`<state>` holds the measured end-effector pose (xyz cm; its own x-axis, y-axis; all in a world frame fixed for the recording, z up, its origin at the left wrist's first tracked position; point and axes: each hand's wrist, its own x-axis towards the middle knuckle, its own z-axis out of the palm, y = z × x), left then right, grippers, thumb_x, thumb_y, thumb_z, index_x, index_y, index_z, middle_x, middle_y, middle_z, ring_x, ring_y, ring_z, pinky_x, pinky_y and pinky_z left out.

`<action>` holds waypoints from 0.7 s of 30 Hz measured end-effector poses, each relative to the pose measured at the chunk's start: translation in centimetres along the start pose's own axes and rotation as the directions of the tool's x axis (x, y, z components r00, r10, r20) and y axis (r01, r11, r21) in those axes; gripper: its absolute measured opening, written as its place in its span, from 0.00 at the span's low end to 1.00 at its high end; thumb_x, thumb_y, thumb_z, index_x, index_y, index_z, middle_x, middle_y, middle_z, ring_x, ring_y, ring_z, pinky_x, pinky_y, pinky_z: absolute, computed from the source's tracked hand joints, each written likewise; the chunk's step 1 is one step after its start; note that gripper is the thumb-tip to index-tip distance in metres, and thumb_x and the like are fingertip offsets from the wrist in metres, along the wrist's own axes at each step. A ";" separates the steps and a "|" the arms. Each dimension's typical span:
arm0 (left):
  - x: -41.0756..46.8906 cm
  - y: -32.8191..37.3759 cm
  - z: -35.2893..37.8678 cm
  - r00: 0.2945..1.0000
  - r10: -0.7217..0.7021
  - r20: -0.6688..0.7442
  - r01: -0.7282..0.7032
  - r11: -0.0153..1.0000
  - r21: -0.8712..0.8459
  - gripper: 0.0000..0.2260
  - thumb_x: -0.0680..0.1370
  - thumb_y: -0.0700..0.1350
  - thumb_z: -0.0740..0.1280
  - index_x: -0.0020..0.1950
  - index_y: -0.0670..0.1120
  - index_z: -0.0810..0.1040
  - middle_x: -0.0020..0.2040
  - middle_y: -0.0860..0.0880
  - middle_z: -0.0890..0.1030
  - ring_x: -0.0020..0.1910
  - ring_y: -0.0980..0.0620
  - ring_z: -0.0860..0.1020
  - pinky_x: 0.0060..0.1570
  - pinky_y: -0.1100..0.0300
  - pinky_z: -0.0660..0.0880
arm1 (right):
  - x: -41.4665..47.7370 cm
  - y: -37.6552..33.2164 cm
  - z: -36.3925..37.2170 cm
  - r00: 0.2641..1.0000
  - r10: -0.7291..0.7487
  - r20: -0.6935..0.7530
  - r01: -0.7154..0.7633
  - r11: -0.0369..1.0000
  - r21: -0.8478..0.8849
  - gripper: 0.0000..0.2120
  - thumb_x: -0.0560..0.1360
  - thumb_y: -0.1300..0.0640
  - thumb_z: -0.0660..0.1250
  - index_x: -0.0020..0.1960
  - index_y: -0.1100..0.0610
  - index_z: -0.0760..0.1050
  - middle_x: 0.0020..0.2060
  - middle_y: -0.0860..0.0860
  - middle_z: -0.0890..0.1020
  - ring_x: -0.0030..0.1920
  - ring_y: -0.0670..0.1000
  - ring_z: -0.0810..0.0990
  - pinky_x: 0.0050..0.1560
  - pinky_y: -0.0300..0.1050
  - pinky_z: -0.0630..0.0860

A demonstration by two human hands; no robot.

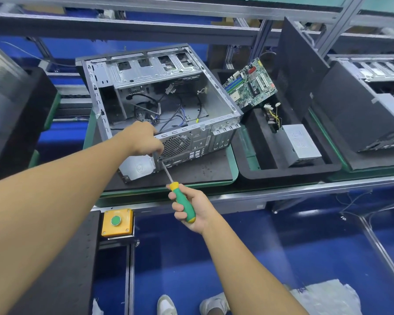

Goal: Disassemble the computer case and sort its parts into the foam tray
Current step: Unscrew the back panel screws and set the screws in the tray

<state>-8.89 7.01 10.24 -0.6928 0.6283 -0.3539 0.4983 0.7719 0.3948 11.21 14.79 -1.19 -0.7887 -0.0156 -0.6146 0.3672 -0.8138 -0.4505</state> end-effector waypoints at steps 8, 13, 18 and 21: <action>0.0 0.0 0.0 1.000 0.016 0.013 -0.016 1.000 -0.021 0.06 0.68 0.46 0.72 0.37 0.44 0.80 0.35 0.47 0.85 0.37 0.45 0.84 0.43 0.50 0.82 | 0.1 -0.8 0.1 0.984 -0.142 -0.106 0.109 0.958 -0.267 0.13 0.81 0.54 0.64 0.59 0.62 0.78 0.38 0.54 0.80 0.27 0.48 0.70 0.22 0.39 0.65; -0.1 -0.1 0.0 1.000 0.012 0.029 -0.011 0.999 -0.047 0.06 0.68 0.46 0.72 0.38 0.43 0.80 0.37 0.45 0.85 0.37 0.45 0.84 0.42 0.50 0.82 | -0.1 -0.9 0.1 0.945 -0.284 -0.162 0.178 0.863 -0.472 0.09 0.80 0.54 0.66 0.55 0.58 0.80 0.37 0.52 0.82 0.27 0.49 0.72 0.24 0.41 0.66; 0.0 -0.1 0.0 1.000 -0.003 0.020 0.005 0.997 -0.082 0.07 0.68 0.46 0.72 0.38 0.43 0.81 0.36 0.45 0.85 0.37 0.43 0.85 0.42 0.49 0.83 | 0.1 -1.1 0.0 0.867 -0.458 -0.197 0.198 0.679 -0.707 0.06 0.80 0.52 0.66 0.54 0.51 0.79 0.36 0.47 0.84 0.26 0.47 0.70 0.23 0.40 0.66; 0.1 -0.1 0.1 1.000 -0.010 0.013 0.011 0.996 -0.089 0.07 0.67 0.46 0.72 0.38 0.42 0.81 0.36 0.45 0.85 0.36 0.44 0.85 0.42 0.49 0.83 | 0.0 -0.8 0.7 0.909 -0.356 -0.215 0.168 0.787 -0.594 0.07 0.80 0.53 0.65 0.54 0.54 0.79 0.38 0.50 0.83 0.26 0.48 0.70 0.24 0.40 0.66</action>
<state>-8.91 7.01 10.06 -0.6912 0.6215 -0.3688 0.4423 0.7673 0.4643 10.55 14.99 -0.41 -0.7423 0.4005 -0.5372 0.4488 -0.2981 -0.8424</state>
